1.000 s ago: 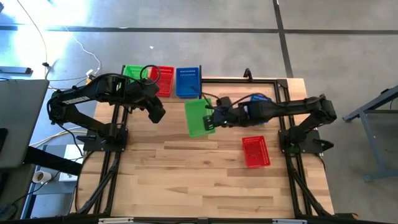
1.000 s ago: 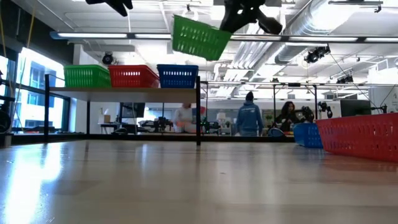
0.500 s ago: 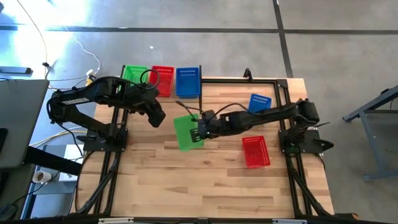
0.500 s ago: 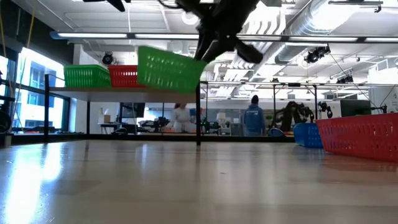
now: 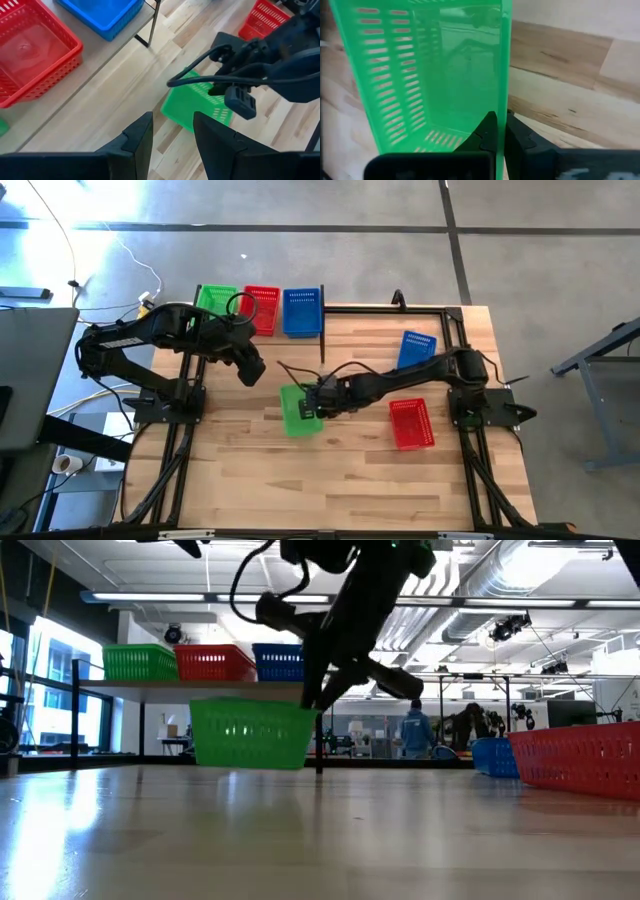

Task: Stack baskets on shelf by color
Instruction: Stack the green basket on top of the red baskets on the shelf

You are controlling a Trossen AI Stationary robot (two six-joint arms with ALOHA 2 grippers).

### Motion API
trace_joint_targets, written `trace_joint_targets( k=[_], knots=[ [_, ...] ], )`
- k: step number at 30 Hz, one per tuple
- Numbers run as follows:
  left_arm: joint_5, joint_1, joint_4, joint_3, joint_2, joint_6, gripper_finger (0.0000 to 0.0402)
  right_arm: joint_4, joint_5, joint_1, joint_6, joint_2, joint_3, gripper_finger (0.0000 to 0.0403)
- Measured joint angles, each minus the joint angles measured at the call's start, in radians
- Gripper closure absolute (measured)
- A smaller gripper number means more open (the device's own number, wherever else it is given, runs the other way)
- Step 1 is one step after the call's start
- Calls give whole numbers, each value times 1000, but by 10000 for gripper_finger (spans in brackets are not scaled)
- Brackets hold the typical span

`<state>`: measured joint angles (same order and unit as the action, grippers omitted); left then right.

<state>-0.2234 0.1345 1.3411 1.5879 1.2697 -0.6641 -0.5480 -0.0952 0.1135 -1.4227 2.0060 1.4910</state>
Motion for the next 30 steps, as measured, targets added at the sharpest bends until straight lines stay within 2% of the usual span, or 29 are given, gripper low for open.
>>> trace_joint_targets(
  k=[5, 13, 23, 30],
  knots=[
    [0, 0, 0, 0, 0, 13, 271, 11, 41, 1, -28, 24, 0, 403],
    [3, 0, 0, 0, 0, 22, 271, 14, 25, 1, -36, 23, 0, 399],
    [3, 0, 0, 0, 0, 40, 271, 16, 17, 0, -28, 23, 0, 311],
    [3, 0, -1, 0, 0, 47, 271, -3, 20, 3, -36, -19, 0, 294]
  ],
)
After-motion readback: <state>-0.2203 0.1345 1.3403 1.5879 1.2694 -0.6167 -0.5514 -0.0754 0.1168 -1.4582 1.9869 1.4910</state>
